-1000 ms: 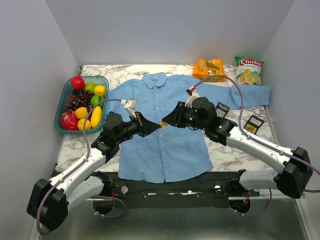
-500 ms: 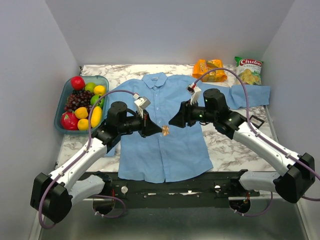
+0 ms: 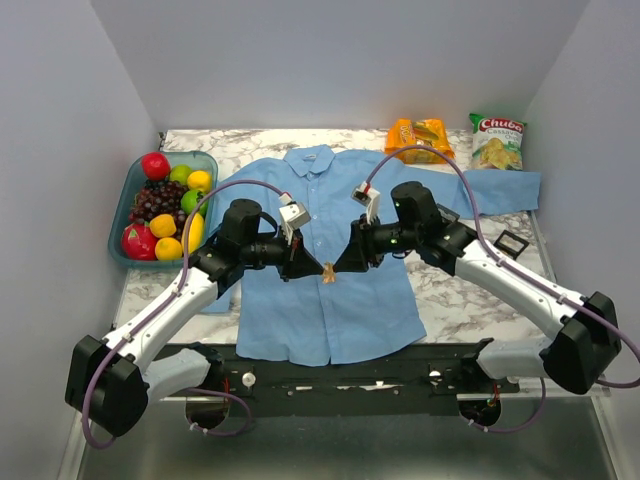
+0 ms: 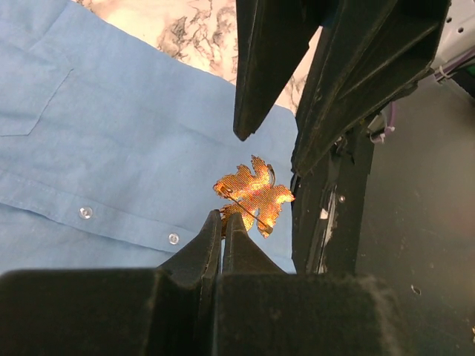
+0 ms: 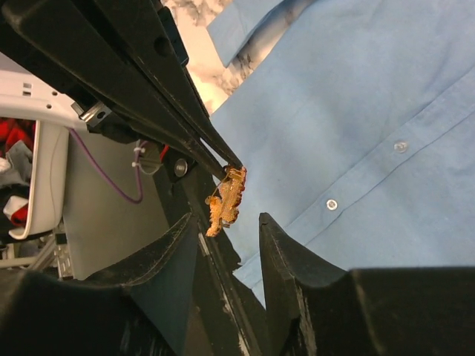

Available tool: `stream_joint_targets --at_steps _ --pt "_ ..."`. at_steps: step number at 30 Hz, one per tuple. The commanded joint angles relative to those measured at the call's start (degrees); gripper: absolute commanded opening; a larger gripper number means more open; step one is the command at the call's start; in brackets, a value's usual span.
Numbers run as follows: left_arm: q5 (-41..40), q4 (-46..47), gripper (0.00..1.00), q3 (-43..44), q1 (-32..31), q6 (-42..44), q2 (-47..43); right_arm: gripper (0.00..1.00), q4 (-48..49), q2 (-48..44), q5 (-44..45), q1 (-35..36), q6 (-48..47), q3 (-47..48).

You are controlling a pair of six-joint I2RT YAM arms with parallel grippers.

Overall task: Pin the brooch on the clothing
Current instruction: Adjust the brooch.

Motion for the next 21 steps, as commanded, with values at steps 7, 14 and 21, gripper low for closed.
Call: stream_joint_targets --at_steps 7,14,21 --pt "3.67 -1.1 0.0 0.0 0.27 2.3 -0.52 0.43 -0.1 3.7 -1.66 1.31 -0.85 2.32" --pt "3.58 -1.36 0.0 -0.09 0.27 2.47 -0.61 0.36 -0.19 5.45 -2.45 2.28 -0.76 3.64" --pt "2.88 -1.45 0.0 -0.17 0.27 2.47 -1.13 0.23 -0.45 5.89 -2.81 2.72 -1.12 3.73"
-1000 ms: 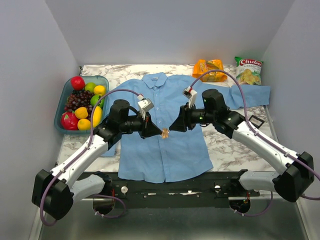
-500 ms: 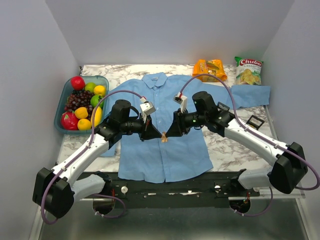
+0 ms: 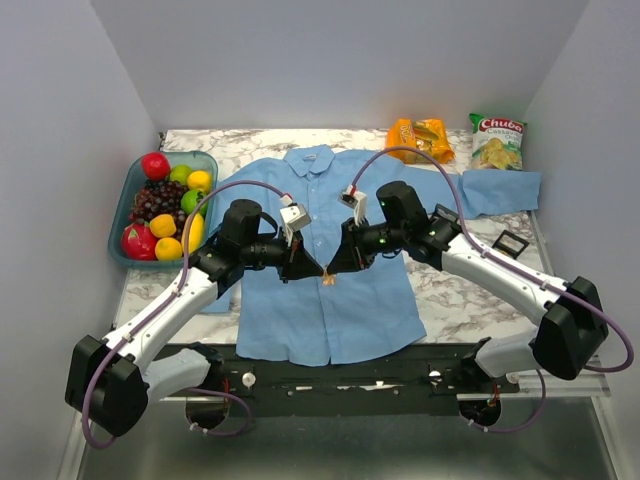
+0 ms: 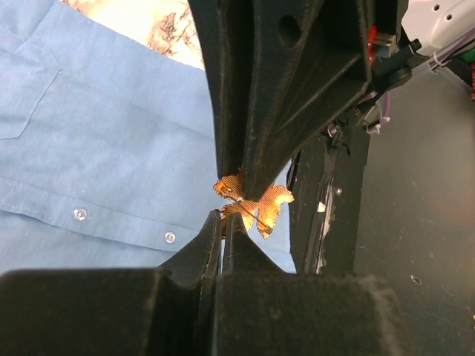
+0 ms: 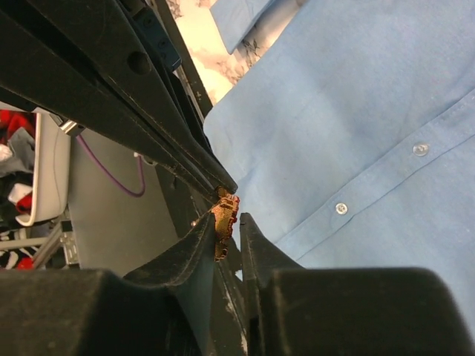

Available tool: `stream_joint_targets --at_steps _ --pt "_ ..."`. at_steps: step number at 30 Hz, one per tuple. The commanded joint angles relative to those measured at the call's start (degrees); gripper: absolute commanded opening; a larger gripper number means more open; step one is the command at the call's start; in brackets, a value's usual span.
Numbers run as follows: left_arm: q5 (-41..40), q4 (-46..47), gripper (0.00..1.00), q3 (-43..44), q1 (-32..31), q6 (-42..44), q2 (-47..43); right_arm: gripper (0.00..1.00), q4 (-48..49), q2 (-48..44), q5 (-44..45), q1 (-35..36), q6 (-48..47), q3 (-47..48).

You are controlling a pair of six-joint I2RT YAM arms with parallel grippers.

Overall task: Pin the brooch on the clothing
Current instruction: Adjust the brooch.

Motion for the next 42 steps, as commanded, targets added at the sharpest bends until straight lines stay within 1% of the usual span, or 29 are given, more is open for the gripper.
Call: stream_joint_targets --at_steps 1,2,3,4,5,6,9,10,11,12,13,14,15,16,17,18,19,20,21,22,23,24,25,27,29,32,34,40,42 --pt "1.02 -0.79 0.0 -0.15 0.27 0.85 -1.2 0.2 -0.5 0.37 -1.65 0.4 -1.03 1.5" --pt "1.02 -0.71 0.0 -0.24 0.27 0.77 -1.37 0.16 -0.5 0.37 -1.65 0.49 -1.03 1.41" --pt "1.02 -0.79 0.0 -0.24 0.27 0.76 -1.46 0.06 -0.41 0.28 -1.82 0.49 -1.03 1.32" --pt "0.76 -0.79 0.0 -0.24 0.27 0.85 -1.46 0.02 -0.32 0.28 -1.91 0.49 -1.03 1.15" --pt "0.41 -0.79 0.0 -0.15 0.27 0.59 -1.55 0.01 -0.23 0.1 -1.91 0.49 -0.68 1.06" --pt "-0.29 -0.88 0.23 0.02 0.27 0.15 -1.72 0.01 0.38 -0.07 -1.74 0.49 -0.5 0.71" --pt "-6.34 -0.44 0.78 0.11 0.36 -0.99 -4.0 0.01 2.48 -2.08 2.38 0.49 1.42 -0.52" --pt "-11.41 1.3 0.83 -0.24 0.27 -2.73 -5.23 0.01 3.54 -3.05 6.4 0.49 2.21 -1.05" --pt "-14.33 2.36 0.86 -0.68 0.27 -3.71 -8.29 0.01 4.85 -4.02 8.44 0.49 3.96 -1.66" --pt "-16.97 3.42 0.92 -1.64 0.27 -5.11 -9.97 0.01 7.82 -5.94 10.46 0.49 5.02 -2.36" --pt "-19.52 5.86 0.94 -2.34 0.27 -7.39 -11.64 0.01 9.68 -6.75 14.4 0.49 6.51 -3.68" --pt "-23.02 7.45 0.95 -3.13 0.27 -9.24 -14.79 0.01 11.61 -7.45 16.09 0.49 9.31 -4.47" --pt "-25.67 9.04 0.96 -4.97 0.27 -11.34 -16.21 0.01 15.72 -8.15 17.58 0.49 10.91 -5.26" --pt "-27.7 12.53 0.96 -6.12 0.27 -13.63 -17.45 0.01 18.81 -9.12 19.77 0.49 12.58 -6.05" --pt "-30.41 14.65 0.96 -7.52 0.27 -19.22 -19.55 0.01 21.45 -9.65 20.75 0.49 15.55 -7.98" --pt "-31.83 16.59 0.96 -10.23 0.27 -22.06 -20.44 0.01 26.0 -9.92 21.98 0.84 17.06 -8.69" --pt "-33.07 20.79 0.96 -11.91 0.27 -25.57 -21.14 0.01 28.31 -10.18 23.73 1.02 18.21 -9.48" --pt "-34.21 23.18 0.95 -13.5 0.27 -31.17 -22.37 0.01 30.33 -10.09 24.27 1.19 20.13 -10.53" --pt "-35.96 25.64 0.94 -16.65 0.19 -34.19 -22.9 0.01 33.57 -10.01 24.8 1.28 21.11 -10.89" --pt "-36.76 30.62 0.93 -18.16 0.19 -36.48 -23.17 0.01 34.91 -9.92 25.94 1.37 21.9 -11.16" --pt "-37.47 33.11 0.92 -19.65 0.19 -38.59 -23.69 0.01 36.32 -9.92 26.73 1.55 23.21 -11.42" --pt "-39.39 35.31 0.9 -22.01 0.1 -42.44 -23.87 0.01 38.85 -10.09 27.61 2.07 23.84 -12.21" --pt "-40.28 38.72 0.89 -23.08 -0.08 -43.78 -23.96 0.01 39.92 -10.35 29.53 2.34 24.28 -12.56" --pt "-42.12 41.3 0.88 -25.01 -0.69 -46.07 -23.79 0.01 42.64 -10.97 31.48 3.39 25.42 -13.53" --pt "-44.32 44.72 0.87 -25.73 -2.09 -46.87 -23.0 0.01 44.14 -11.23 33.94 4.09 26.3 -14.41" --pt "-46.7 48.33 0.83 -26.26 -3.94 -47.4 -21.42 0.01 45.82 -11.15 35.35 4.62 27.09 -15.29" --pt "-47.23 50.87 0.77 -26.43 -4.38 -47.57 -20.72 0.01 46.35 -10.89 35.7 4.89 27.71 -15.64" --pt "-46.79 56.15 0.67 -25.82 -5.26 -48.63 -16.67 0.01 47.4 -10.45 35.97 5.5 28.59 -16.17" --pt "-46.09 56.42 0.63 -25.47 -5.7 -48.72 -15.27 0.01 47.49 -10.36 36.14 5.59 28.33 -16.08"
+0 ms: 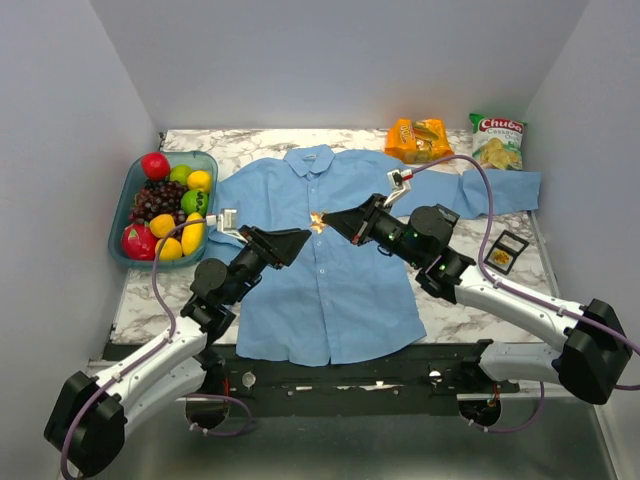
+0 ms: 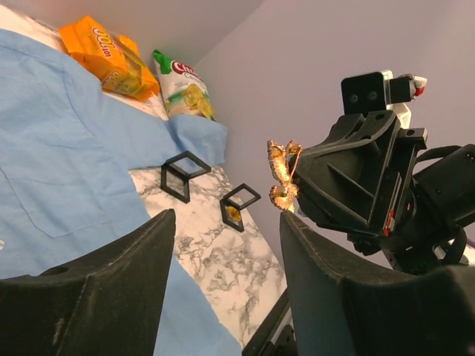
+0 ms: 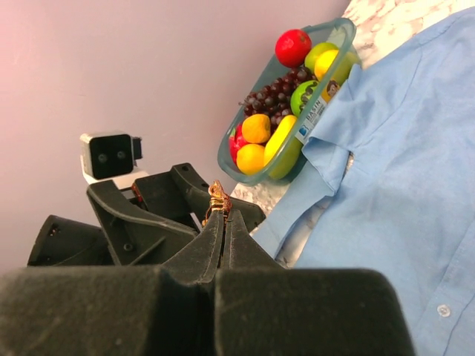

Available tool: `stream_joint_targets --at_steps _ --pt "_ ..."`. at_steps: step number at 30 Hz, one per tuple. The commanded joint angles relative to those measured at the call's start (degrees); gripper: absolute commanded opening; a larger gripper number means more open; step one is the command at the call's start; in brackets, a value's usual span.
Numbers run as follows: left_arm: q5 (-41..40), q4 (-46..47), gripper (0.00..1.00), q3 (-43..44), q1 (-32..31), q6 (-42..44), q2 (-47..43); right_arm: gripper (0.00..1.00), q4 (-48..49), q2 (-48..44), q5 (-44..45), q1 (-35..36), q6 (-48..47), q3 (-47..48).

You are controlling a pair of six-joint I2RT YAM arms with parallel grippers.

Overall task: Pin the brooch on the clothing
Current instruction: Adjust the brooch.

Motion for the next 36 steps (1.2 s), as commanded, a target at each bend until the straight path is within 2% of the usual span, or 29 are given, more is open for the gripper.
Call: stream_joint_targets --at_steps 1,14,17,20,21,25,29,30,32,34,35,36 --pt "-1.43 6.13 0.62 0.89 -1.05 -1.22 2.44 0.01 3.41 -0.41 2.59 0.67 0.59 -0.58" --pt "4.36 9.91 0.61 3.79 -1.93 3.61 6.74 0.01 2.26 -0.15 1.81 0.85 -0.03 0.03" --pt "4.89 10.53 0.57 4.32 -1.93 3.7 8.06 0.01 1.91 -0.32 1.63 0.76 -0.29 0.21" --pt "5.77 11.49 0.47 4.76 -1.93 3.7 9.47 0.01 2.0 -0.32 1.36 0.76 -0.38 0.12" --pt "6.3 11.67 0.38 4.93 -2.01 3.53 9.82 0.01 2.0 -0.41 1.28 0.76 -0.38 0.12" --pt "7.18 12.29 0.3 5.2 -2.01 3.79 10.71 0.01 1.21 -0.24 1.19 0.85 -0.99 0.21" --pt "6.66 12.02 0.12 5.11 -1.93 4.05 10.36 0.01 -0.28 -0.41 0.49 0.85 -2.22 0.38" --pt "6.48 12.28 0.04 5.03 -1.93 4.05 10.09 0.01 -1.59 -0.59 0.4 0.76 -2.92 0.47" --pt "6.74 10.63 0.0 5.2 -1.84 5.36 8.78 0.01 -3.44 -1.03 0.4 0.76 -3.63 0.47" --pt "7.79 4.68 0.0 6.77 -1.66 7.47 7.55 0.08 -7.92 -2.51 0.66 0.76 -5.38 0.82" --pt "9.97 2.29 0.0 7.48 -1.14 10.0 6.41 0.16 -9.5 -3.13 1.01 0.76 -6.26 1.43" --pt "11.47 -0.26 0.0 8.18 -0.7 11.25 5.7 0.32 -12.82 -4.01 1.36 0.67 -8.62 1.7"
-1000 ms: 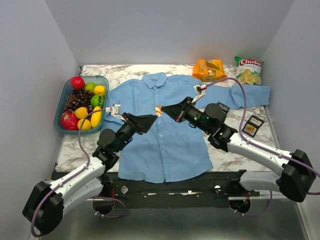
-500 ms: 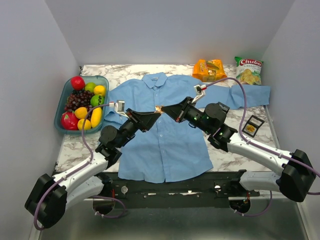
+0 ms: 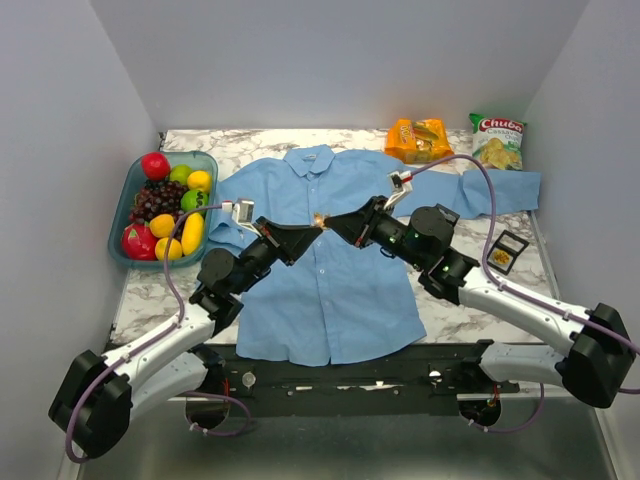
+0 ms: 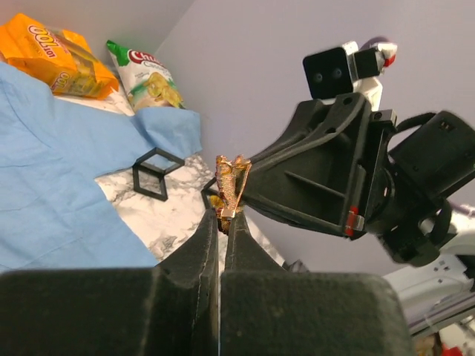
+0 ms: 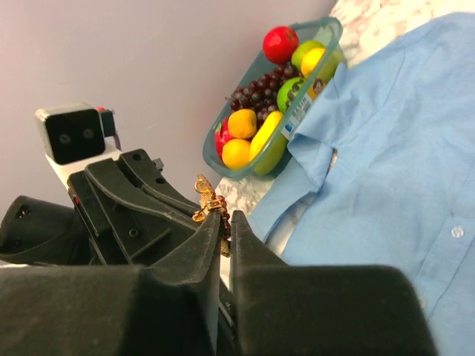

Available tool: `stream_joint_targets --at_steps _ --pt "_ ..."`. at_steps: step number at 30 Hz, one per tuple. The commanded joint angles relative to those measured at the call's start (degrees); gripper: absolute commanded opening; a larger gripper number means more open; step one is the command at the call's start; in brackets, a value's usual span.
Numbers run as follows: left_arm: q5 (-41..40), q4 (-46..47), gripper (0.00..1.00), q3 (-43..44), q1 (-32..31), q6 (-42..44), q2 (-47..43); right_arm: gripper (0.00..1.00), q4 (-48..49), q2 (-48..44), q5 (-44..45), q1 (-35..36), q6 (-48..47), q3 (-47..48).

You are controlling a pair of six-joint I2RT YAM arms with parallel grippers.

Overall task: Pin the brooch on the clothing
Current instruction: Adjust the brooch.

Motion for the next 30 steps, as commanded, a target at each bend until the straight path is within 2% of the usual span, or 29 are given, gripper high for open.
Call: stream_joint_targets --at_steps 1,2,3,4,6,7,10,16,20,23,28,29,30 --pt "6.72 -13.33 0.0 5.41 1.42 9.74 -3.77 0.39 -12.23 -4.62 1.03 0.34 -7.04 2.0" --pt "10.12 -15.9 0.0 6.2 2.04 12.63 -4.64 0.46 -13.99 -5.68 1.39 0.0 -8.01 2.88" --pt "12.07 -18.8 0.0 7.26 3.61 14.14 -4.91 0.57 -16.88 -6.48 0.95 -0.7 -10.11 3.41" --pt "13.92 -24.22 0.0 9.62 4.49 15.8 -5.17 0.63 -18.3 -7.18 0.25 -1.06 -11.35 4.11" --pt "21.1 -29.26 0.0 11.91 6.69 20.45 -4.39 0.77 -23.12 -8.59 -2.2 -2.2 -15.11 7.26" --pt "24.1 -33.46 0.0 14.36 7.22 22.04 -3.86 0.78 -24.71 -8.68 -3.26 -2.38 -16.36 8.5" --pt "36.06 -39.54 0.0 18.93 7.67 28.38 -0.26 0.79 -31.22 -7.89 -7.03 -2.64 -21.19 13.07" --pt "46.35 -42.11 0.0 21.85 8.02 32.95 3.52 0.77 -38.43 -3.85 -14.95 -2.64 -28.23 18.61" --pt "47.25 -43.7 0.0 22.47 8.19 34.72 4.75 0.7 -40.29 -1.39 -22.58 -2.64 -30.08 19.59" --pt "47.69 -43.0 0.0 21.68 8.28 34.37 4.58 0.66 -40.46 -0.07 -24.27 -2.64 -30.52 18.89" --pt "46.99 -42.91 0.0 21.15 8.37 34.28 4.23 0.56 -40.38 0.55 -26.82 -2.64 -30.78 17.74" --pt "46.98 -42.91 0.0 21.15 8.37 34.36 4.31 0.53 -40.29 0.55 -27.08 -2.64 -30.7 17.57" --pt "47.07 -42.82 0.0 21.24 8.46 34.28 4.4 0.46 -40.11 0.55 -27.09 -2.64 -30.61 17.48"
